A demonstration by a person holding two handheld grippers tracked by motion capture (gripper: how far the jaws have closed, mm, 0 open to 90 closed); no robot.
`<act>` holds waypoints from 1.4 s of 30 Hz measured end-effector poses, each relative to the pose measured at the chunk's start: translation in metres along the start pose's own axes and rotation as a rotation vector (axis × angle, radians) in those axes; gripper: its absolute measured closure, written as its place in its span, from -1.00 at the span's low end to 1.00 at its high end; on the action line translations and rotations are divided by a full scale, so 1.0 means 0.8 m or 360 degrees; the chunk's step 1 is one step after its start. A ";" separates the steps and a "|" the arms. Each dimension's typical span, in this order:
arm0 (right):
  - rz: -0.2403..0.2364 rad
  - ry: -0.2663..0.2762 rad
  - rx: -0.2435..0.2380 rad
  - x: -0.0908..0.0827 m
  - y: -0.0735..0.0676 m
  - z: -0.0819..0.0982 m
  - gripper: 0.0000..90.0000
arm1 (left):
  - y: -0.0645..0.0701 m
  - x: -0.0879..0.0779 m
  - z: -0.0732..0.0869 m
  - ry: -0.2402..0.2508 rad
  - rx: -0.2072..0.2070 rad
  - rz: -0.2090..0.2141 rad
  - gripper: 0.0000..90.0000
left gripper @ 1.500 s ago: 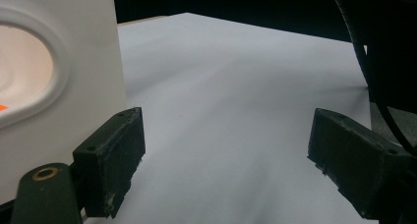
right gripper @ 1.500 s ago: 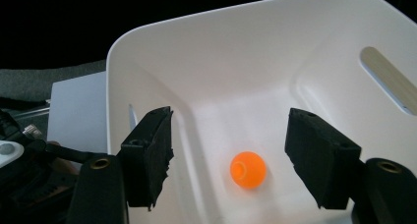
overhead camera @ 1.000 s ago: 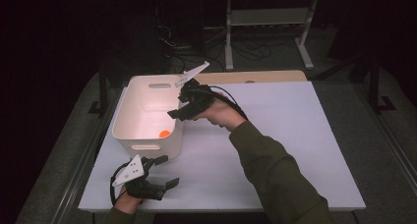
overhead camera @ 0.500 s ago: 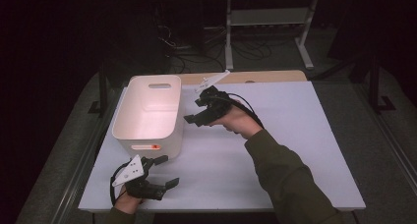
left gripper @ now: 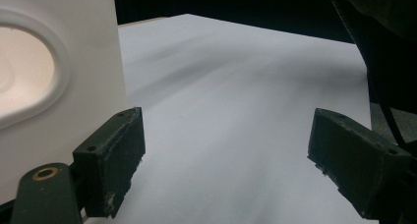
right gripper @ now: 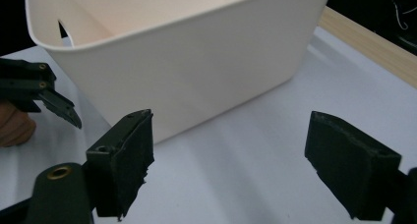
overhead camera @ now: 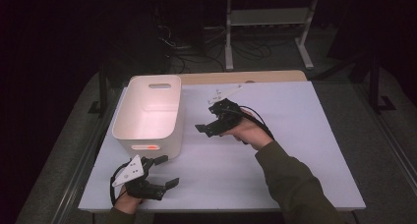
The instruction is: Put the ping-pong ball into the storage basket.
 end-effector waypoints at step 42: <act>0.0327 0.0069 0.0190 -0.052 0.029 0.153 -0.97 | 0.001 0.000 0.000 0.0001 0.0003 -0.0004 -0.69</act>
Point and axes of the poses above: each handheld gripper's, and its own axes: x roughly forward along the jaws, z roughly out of its underside, y roughly to its right, the point moved 2 cm from there along x, roughly forward along the jaws, and after that the axes turned 3 degrees about x, right-handed, at the moved point
